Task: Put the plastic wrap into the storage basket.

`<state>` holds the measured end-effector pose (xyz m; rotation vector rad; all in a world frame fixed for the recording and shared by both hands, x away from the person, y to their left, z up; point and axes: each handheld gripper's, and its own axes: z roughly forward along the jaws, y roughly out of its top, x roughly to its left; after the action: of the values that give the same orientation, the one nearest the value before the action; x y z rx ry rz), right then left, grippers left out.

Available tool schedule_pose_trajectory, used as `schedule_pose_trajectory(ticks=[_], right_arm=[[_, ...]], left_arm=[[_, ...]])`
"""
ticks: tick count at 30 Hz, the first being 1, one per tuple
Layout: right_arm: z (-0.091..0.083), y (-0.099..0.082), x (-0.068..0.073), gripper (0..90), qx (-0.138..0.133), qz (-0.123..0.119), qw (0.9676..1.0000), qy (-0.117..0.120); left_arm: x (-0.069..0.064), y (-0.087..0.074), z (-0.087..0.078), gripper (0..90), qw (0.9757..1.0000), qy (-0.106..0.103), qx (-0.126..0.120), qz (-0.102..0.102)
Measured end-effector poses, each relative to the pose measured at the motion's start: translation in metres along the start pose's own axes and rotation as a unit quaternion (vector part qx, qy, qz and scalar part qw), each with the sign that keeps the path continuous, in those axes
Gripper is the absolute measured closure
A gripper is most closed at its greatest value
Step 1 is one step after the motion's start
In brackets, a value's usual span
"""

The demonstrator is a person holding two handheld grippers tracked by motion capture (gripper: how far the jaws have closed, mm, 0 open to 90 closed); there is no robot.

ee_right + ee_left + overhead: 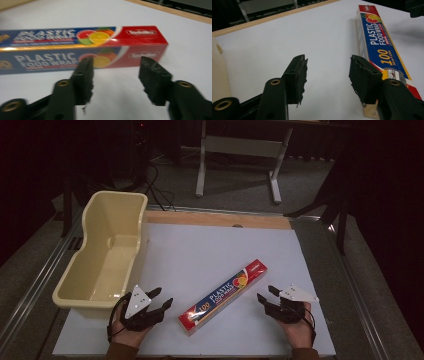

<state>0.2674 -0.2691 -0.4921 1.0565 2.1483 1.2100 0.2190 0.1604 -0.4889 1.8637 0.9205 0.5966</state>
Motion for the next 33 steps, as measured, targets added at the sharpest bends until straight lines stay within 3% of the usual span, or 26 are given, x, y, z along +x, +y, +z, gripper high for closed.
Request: schedule_pose_trajectory(ticks=[4,5,7,8,9,10,12,16,18,23,33], right_arm=[[0.000,0.006,0.004,53.3,0.000,-0.007,1.0000,0.006],[0.002,0.011,0.006,64.9,0.000,-0.009,0.9999,0.012],[0.003,0.013,0.007,69.4,0.005,-0.011,0.9999,0.010],[0.007,0.014,0.008,78.7,0.011,-0.008,0.9999,0.010],[0.007,0.014,0.008,78.7,0.011,-0.008,0.9999,0.010],[0.012,0.016,0.010,87.0,0.020,-0.008,0.9998,0.003],[0.014,0.016,0.011,89.5,0.023,-0.009,0.9997,0.003],[0.028,0.019,0.016,89.8,0.047,-0.019,0.9987,0.002],[0.044,0.019,0.010,89.8,0.077,-0.007,0.9969,-0.013],[0.059,0.015,0.007,89.8,0.107,-0.001,0.9939,-0.024],[0.078,0.023,0.003,89.9,0.120,0.002,0.9923,-0.031]], left_arm=[[0.000,0.000,-0.001,55.5,1.0000,-0.007,0.000,0.001],[0.000,0.000,-0.003,62.3,0.9999,-0.012,-0.001,0.006],[-0.001,0.000,-0.004,65.9,0.9997,-0.017,-0.002,0.014],[0.000,0.001,-0.006,73.9,0.9995,-0.025,0.000,0.018],[0.000,0.001,-0.006,78.0,0.9995,-0.025,0.000,0.018],[0.001,0.001,-0.006,82.7,0.9994,-0.029,0.001,0.019],[0.001,0.002,-0.007,87.4,0.9992,-0.034,0.005,0.020],[0.002,0.002,-0.008,90.0,0.9992,-0.034,0.006,0.020],[0.002,0.003,-0.008,90.0,0.9992,-0.034,0.007,0.020],[0.002,0.002,-0.008,90.0,0.9991,-0.034,0.009,0.022],[0.001,0.000,-0.004,90.0,0.9989,-0.037,0.023,0.018]])
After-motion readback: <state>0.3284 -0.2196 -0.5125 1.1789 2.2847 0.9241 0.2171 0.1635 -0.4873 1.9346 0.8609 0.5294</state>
